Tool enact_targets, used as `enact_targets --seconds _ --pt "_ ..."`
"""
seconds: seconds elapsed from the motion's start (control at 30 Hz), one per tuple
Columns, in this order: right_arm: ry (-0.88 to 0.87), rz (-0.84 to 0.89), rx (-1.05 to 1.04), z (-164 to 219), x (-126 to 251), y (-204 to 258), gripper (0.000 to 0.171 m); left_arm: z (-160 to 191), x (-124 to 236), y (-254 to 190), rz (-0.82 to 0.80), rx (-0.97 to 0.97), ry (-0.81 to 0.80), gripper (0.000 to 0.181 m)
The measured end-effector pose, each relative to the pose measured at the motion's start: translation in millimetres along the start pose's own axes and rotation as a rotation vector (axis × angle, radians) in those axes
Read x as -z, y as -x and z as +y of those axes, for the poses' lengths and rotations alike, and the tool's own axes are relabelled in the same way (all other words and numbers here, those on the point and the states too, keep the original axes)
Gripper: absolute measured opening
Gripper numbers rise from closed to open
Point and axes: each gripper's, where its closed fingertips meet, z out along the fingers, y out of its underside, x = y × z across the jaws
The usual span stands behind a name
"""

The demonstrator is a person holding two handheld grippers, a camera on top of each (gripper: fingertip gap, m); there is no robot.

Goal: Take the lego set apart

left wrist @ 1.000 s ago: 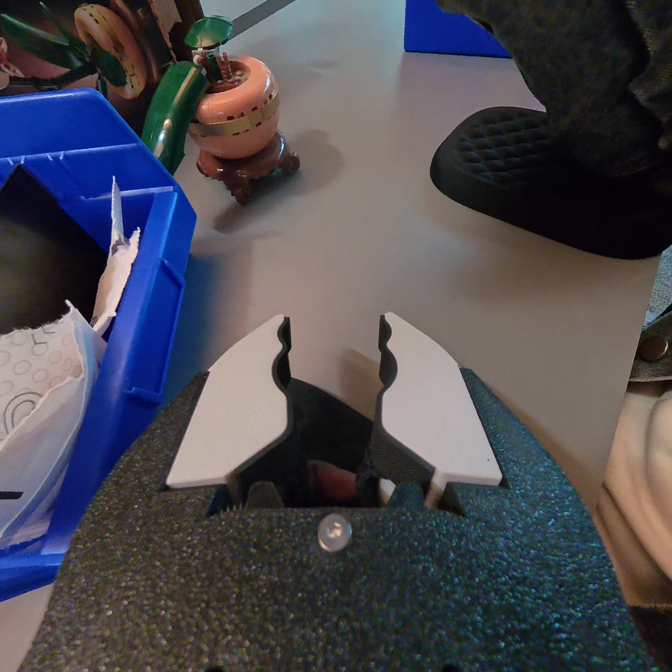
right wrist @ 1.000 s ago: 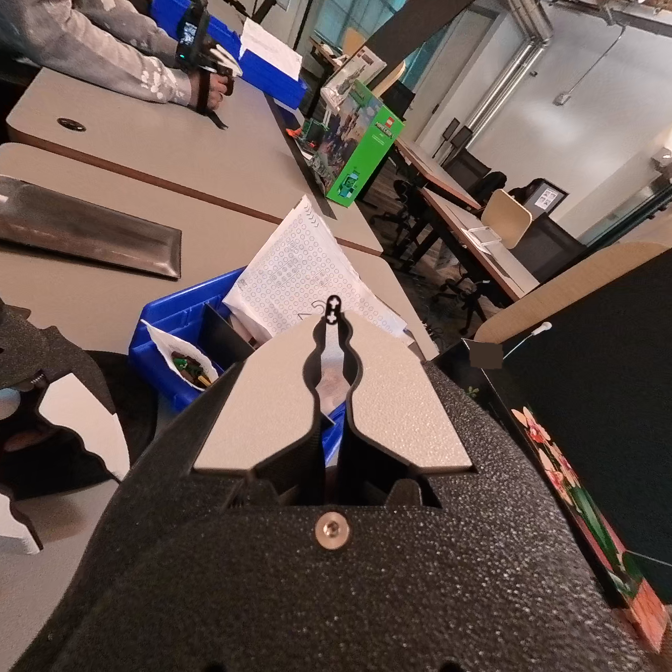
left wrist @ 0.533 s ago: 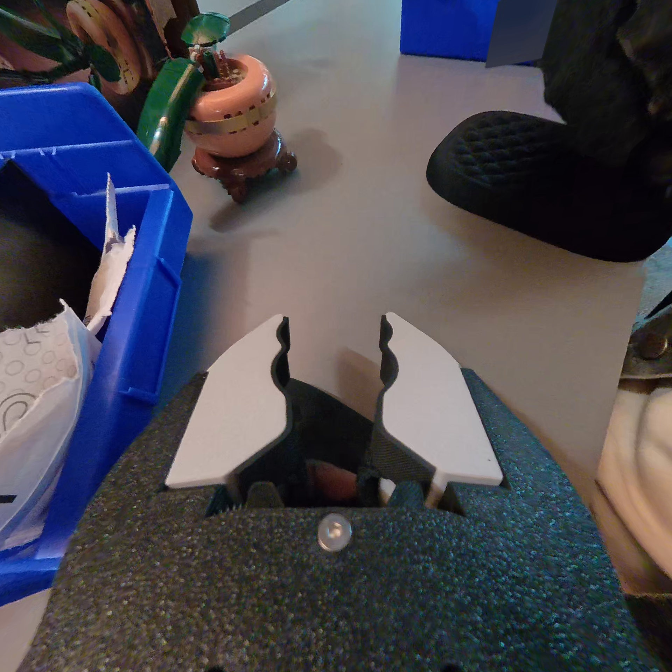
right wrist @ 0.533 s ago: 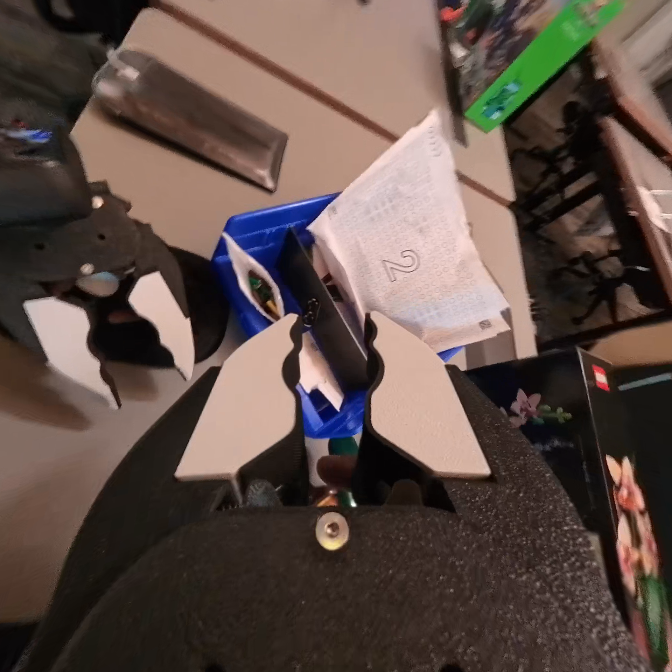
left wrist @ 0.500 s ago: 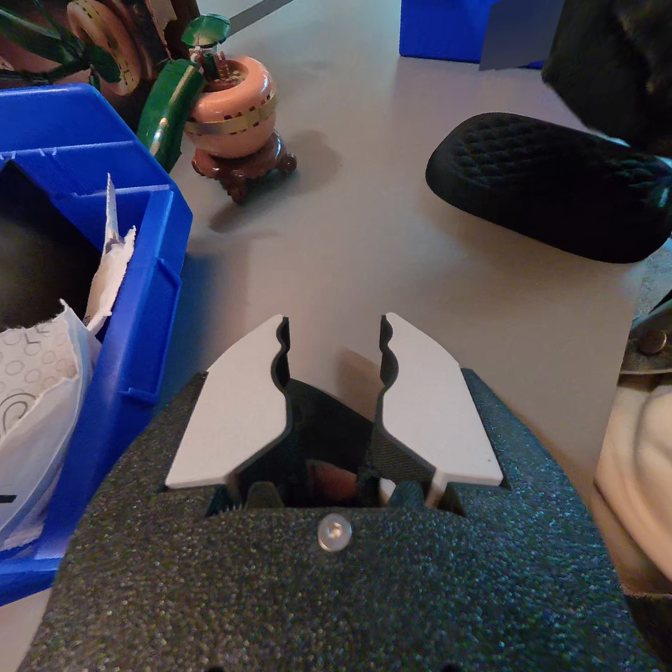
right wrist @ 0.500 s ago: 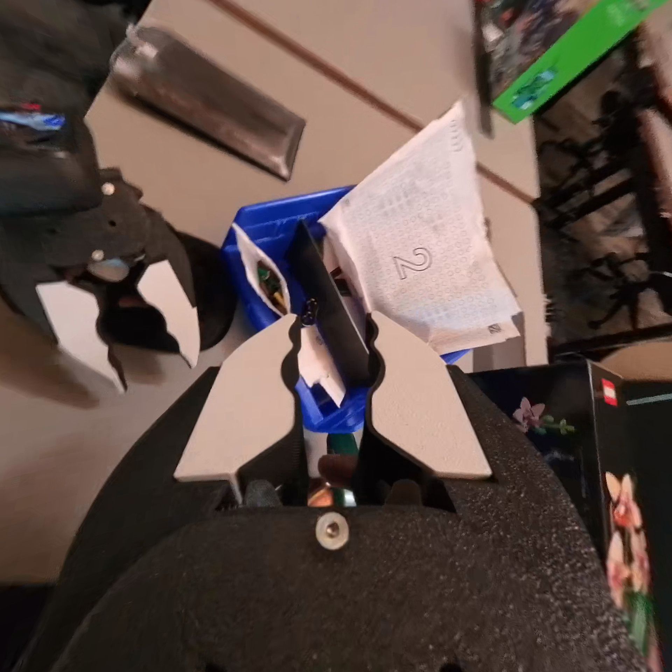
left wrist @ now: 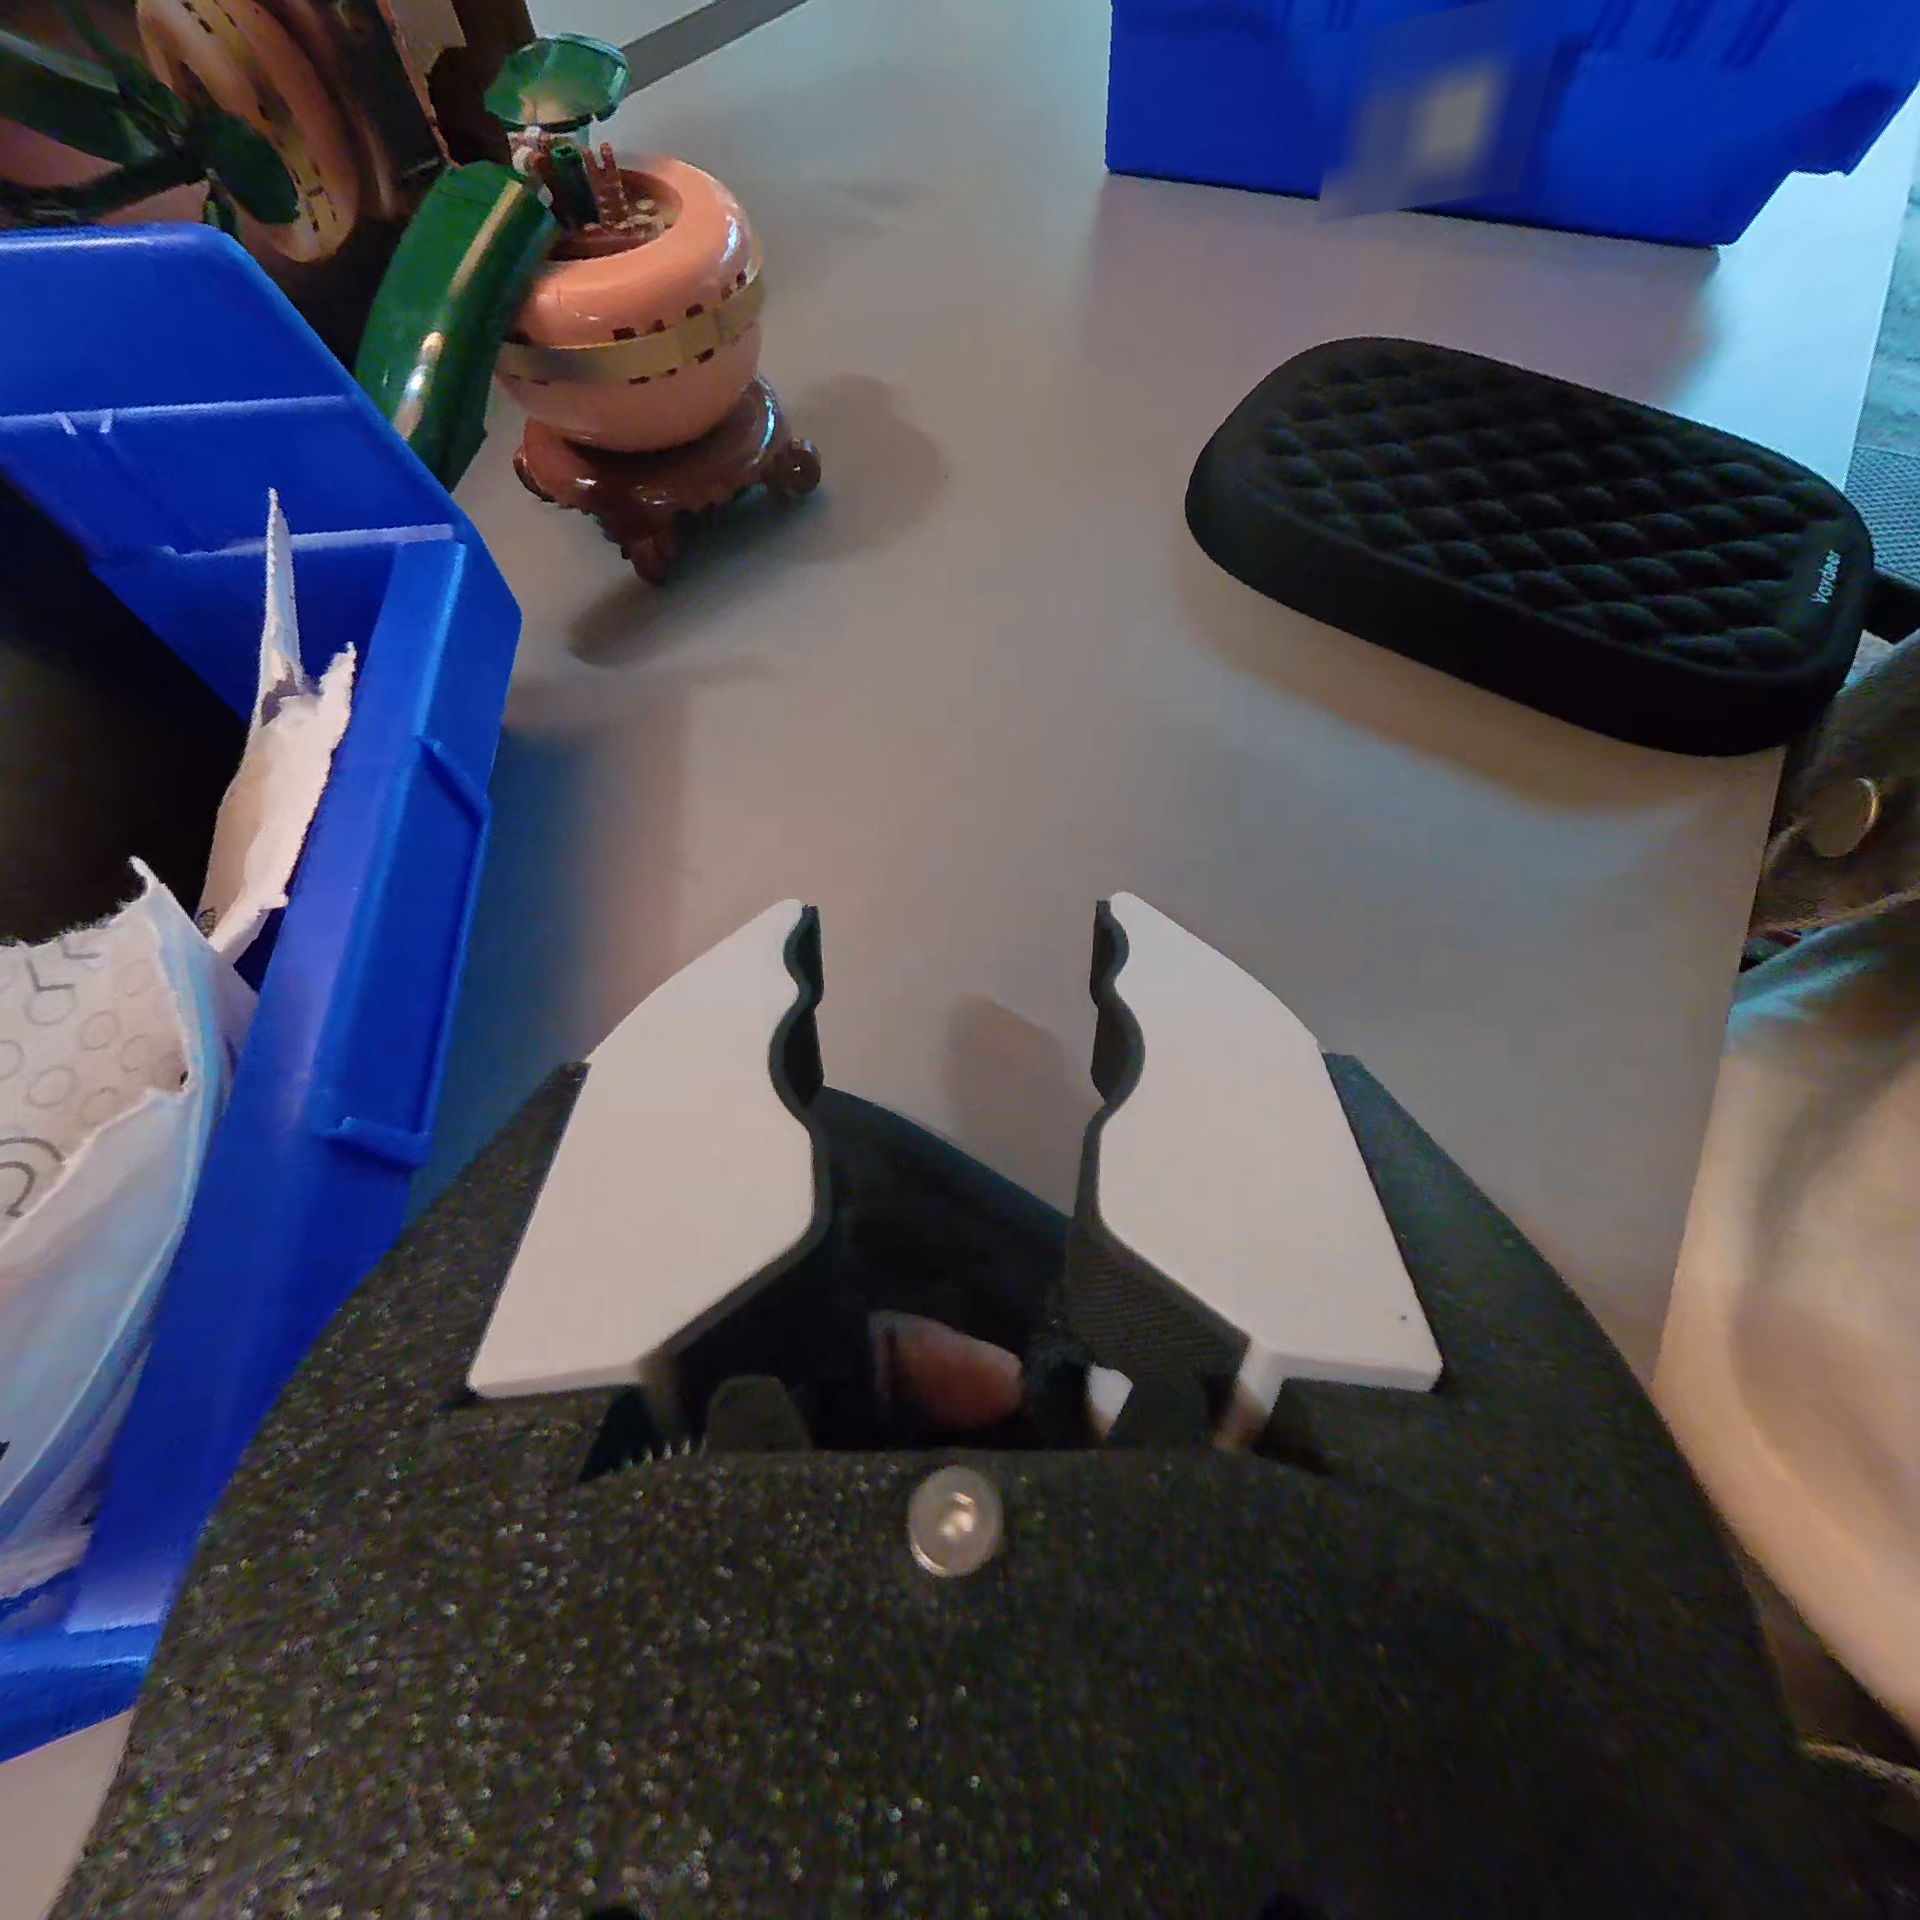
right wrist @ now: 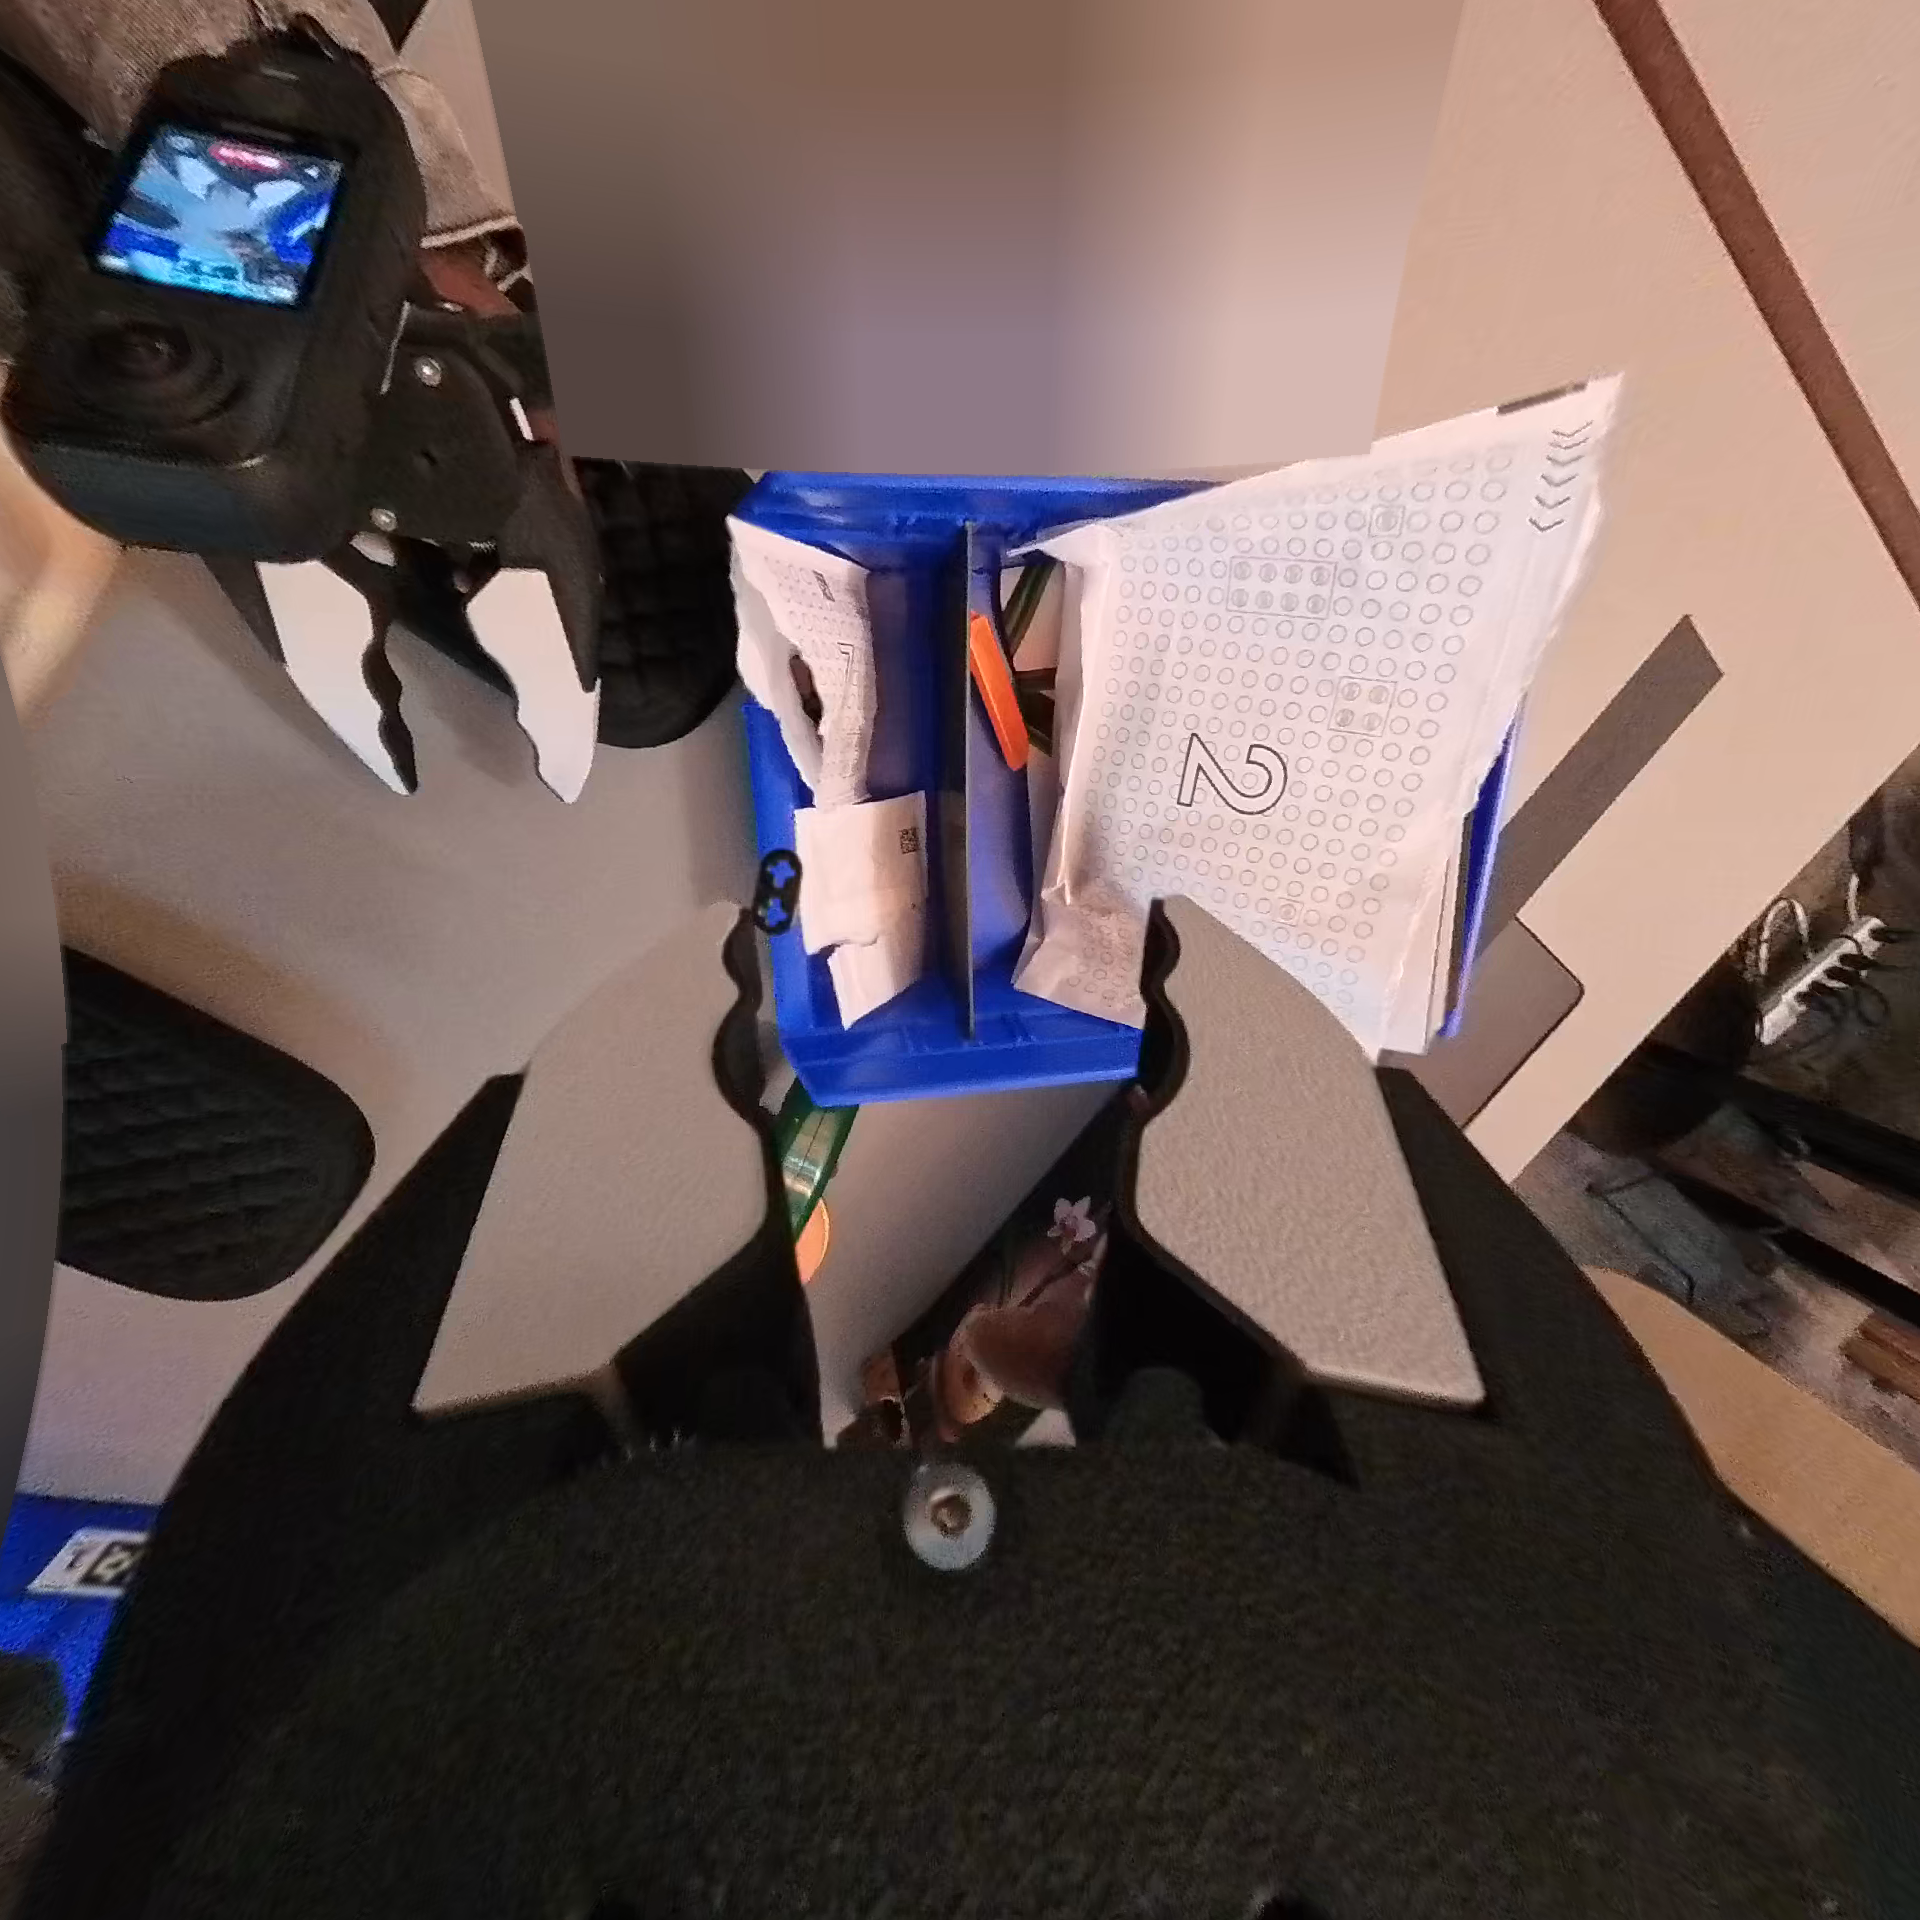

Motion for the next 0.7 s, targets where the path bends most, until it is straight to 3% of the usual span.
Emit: enact_targets --seconds 0.7 --pt "0.017 0.036 0.017 -0.5 -9.2 -8.5 0.068 -0.9 0.4 0.2 0.005 0.000 -0.008 0.050"
